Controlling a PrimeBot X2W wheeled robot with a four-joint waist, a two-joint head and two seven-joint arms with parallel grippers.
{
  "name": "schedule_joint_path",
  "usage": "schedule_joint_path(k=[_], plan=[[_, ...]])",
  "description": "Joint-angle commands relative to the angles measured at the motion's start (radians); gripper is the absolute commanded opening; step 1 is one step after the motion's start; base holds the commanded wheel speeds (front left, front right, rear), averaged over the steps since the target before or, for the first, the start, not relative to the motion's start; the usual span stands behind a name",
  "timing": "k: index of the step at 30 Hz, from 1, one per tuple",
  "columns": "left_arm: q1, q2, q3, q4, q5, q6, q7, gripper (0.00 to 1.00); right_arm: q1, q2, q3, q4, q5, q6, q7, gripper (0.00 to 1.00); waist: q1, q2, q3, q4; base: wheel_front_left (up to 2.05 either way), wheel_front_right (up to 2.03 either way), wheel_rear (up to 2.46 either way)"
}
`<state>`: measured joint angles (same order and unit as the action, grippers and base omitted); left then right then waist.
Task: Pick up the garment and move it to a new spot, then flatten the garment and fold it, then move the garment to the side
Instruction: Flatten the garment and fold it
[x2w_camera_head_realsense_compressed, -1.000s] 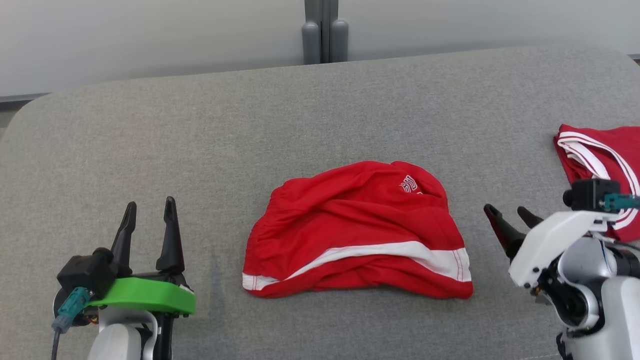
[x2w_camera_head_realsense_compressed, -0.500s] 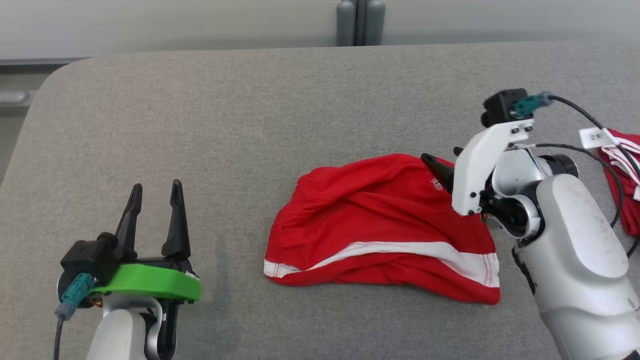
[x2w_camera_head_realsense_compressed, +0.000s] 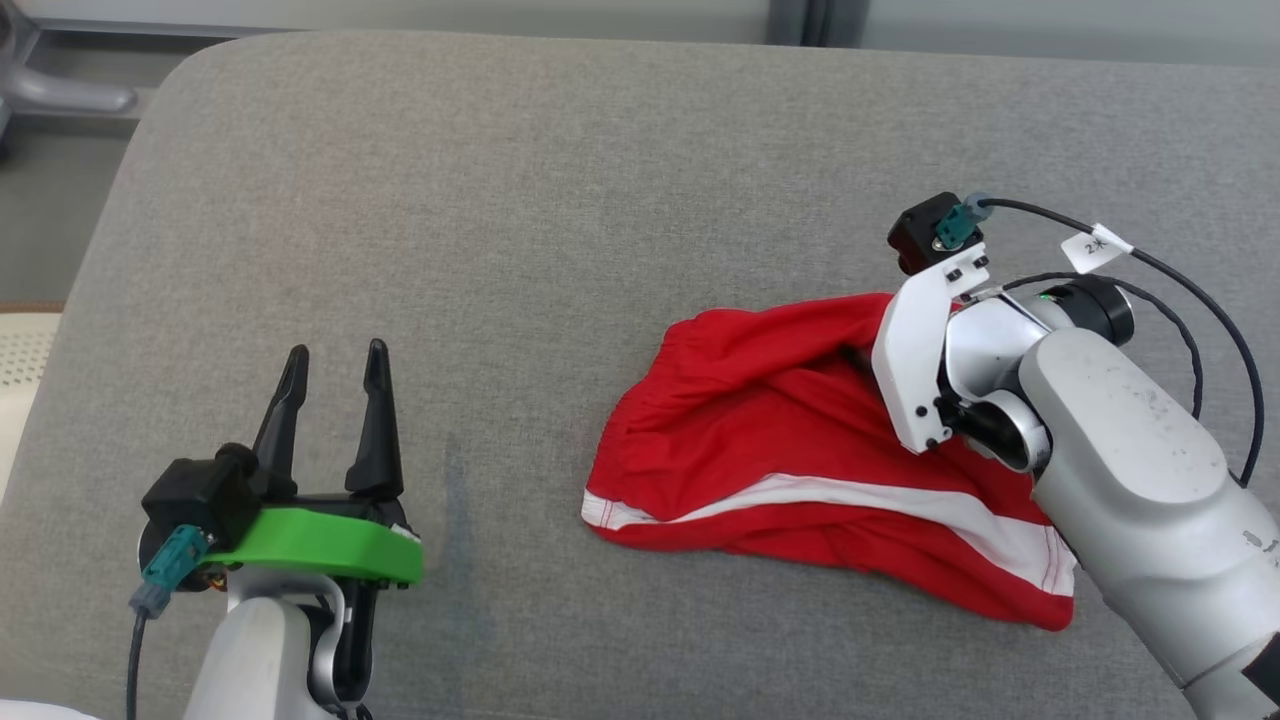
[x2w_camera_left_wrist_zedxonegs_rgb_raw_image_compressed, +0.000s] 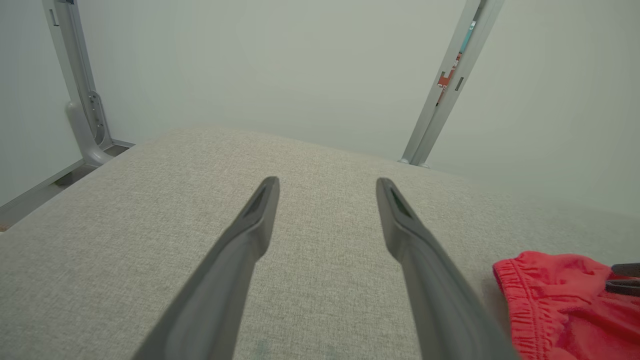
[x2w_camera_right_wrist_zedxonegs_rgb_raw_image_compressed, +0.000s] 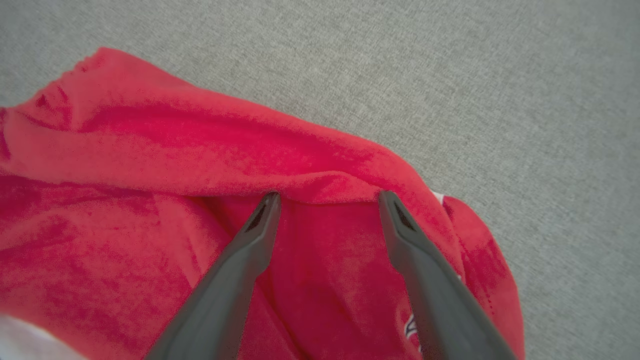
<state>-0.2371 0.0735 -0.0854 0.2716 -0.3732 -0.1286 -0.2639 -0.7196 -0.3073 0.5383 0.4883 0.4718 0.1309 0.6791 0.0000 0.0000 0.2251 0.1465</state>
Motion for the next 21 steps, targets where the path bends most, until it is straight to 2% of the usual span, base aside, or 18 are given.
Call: schedule_joint_path(k=[1, 8, 9, 12, 21], plan=[[-0.02, -0.003, -0.002, 0.002, -0.007, -0.003, 0.0, 1.0, -0.017, -0.001, 0.018, 0.032, 0.002, -0.001, -0.013, 1.0, 0.0, 0.0, 0.026, 0.028, 0.0, 0.0, 0.0], [-0.036, -0.01, -0.014, 0.0, -0.012, -0.003, 0.0, 1.0, -0.053, 0.023, 0.086, 0.191, 0.036, -0.001, -0.058, 0.99, 0.0, 0.0, 0.052, 0.059, 0.0, 0.0, 0.0], [-0.038, -0.011, -0.014, -0.001, -0.012, -0.003, 0.0, 1.0, -0.058, 0.026, 0.097, 0.211, 0.037, -0.001, -0.065, 0.02, 0.0, 0.0, 0.055, 0.061, 0.0, 0.0, 0.0], [-0.041, -0.012, -0.014, -0.001, -0.011, -0.003, 0.0, 1.0, -0.085, 0.021, 0.111, 0.248, 0.026, 0.0, -0.099, 0.0, 0.0, 0.0, 0.058, 0.063, 0.0, 0.0, 0.0], [-0.047, -0.015, -0.027, -0.002, -0.016, -0.003, 0.0, 1.0, -0.239, -0.009, 0.036, 0.322, -0.061, -0.001, -0.322, 0.0, 0.0, 0.0, 0.063, 0.073, 0.0, 0.0, 0.0]])
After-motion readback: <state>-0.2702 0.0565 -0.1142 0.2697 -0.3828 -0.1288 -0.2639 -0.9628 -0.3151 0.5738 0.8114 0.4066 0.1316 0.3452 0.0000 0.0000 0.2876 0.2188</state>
